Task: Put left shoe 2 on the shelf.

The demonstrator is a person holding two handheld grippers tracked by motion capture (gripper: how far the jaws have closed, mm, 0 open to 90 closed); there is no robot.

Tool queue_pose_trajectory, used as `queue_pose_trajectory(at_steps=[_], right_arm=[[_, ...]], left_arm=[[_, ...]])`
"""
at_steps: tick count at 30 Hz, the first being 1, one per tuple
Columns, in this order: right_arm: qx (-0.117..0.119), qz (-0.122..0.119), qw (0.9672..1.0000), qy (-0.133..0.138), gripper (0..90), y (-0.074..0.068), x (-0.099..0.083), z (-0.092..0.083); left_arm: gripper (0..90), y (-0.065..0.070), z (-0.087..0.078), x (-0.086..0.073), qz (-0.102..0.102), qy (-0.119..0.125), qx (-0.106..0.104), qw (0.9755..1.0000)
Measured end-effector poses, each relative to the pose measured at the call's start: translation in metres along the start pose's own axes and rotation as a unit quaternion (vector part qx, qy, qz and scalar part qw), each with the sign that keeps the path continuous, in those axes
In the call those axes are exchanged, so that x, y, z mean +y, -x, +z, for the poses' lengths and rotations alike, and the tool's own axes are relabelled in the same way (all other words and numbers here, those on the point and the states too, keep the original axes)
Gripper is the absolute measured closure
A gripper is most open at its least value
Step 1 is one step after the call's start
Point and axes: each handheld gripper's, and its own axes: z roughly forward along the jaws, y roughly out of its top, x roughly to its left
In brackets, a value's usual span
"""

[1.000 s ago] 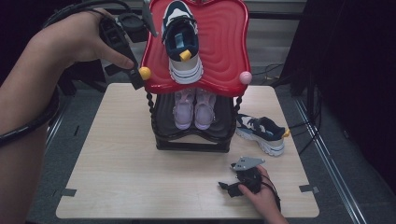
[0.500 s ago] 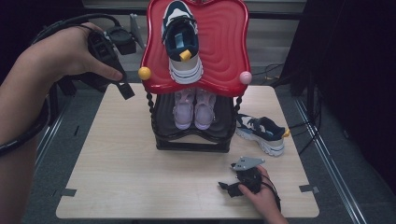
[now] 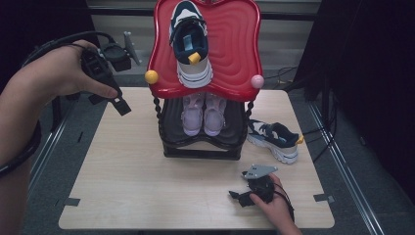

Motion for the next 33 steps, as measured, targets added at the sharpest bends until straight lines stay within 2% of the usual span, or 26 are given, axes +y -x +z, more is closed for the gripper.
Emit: queue_pose_trajectory(at_steps=[6, 23, 30, 33], right_arm=[[0.000, 0.000, 1.0000, 0.000, 13.3, 0.000, 0.000, 0.000], [-0.001, -0.001, 1.0000, 0.002, 13.3, 0.000, 0.000, 0.000], [-0.001, -0.001, 1.0000, 0.002, 13.3, 0.000, 0.000, 0.000], [-0.001, -0.001, 1.0000, 0.002, 13.3, 0.000, 0.000, 0.000]], left_arm=[[20.9, -0.001, 0.012, -0.013, -0.005, -0.006, -0.003, 1.0000], [21.1, 0.001, 0.051, -0.029, -0.017, -0.029, -0.017, 0.9993], [21.0, 0.002, 0.066, -0.035, -0.018, -0.024, -0.026, 0.9992], [21.1, 0.003, 0.076, -0.038, -0.021, -0.029, -0.024, 0.9991]])
